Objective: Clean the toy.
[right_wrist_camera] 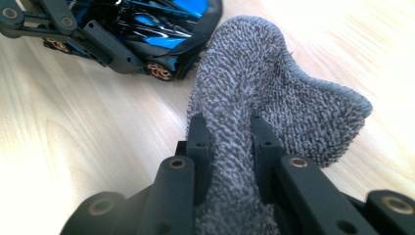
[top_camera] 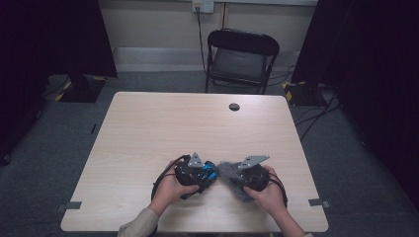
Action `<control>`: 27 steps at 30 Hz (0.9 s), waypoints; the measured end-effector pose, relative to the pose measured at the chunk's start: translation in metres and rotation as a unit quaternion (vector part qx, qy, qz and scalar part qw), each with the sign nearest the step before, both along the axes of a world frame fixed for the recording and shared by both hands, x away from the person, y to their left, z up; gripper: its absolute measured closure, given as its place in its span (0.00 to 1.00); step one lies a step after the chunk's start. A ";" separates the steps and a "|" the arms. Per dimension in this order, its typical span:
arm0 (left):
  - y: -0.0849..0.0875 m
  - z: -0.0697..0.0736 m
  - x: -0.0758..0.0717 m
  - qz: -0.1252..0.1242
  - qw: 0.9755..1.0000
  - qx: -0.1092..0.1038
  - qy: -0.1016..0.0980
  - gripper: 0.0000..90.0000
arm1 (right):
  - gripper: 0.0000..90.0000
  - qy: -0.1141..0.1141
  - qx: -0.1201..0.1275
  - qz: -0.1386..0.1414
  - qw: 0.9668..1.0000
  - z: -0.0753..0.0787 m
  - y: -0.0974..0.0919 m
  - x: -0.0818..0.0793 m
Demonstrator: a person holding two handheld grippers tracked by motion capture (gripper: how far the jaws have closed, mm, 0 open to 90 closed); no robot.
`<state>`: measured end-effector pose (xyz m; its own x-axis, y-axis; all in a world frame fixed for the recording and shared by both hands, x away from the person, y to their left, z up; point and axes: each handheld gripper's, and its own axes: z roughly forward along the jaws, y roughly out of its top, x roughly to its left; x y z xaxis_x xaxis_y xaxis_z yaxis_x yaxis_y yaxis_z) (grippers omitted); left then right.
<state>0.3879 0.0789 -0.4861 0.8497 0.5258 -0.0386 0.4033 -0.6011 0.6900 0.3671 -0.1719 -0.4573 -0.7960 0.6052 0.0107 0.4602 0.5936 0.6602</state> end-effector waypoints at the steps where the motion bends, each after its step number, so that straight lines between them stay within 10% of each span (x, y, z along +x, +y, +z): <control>1: -0.001 -0.003 0.000 0.001 1.000 0.003 0.003 0.28 | 0.84 0.000 0.000 -0.006 1.000 0.000 -0.004 0.001; 27: 0.035 -0.003 -0.018 0.019 1.000 -0.015 0.002 0.18 | 0.84 -0.001 0.002 -0.060 0.998 -0.018 -0.047 -0.009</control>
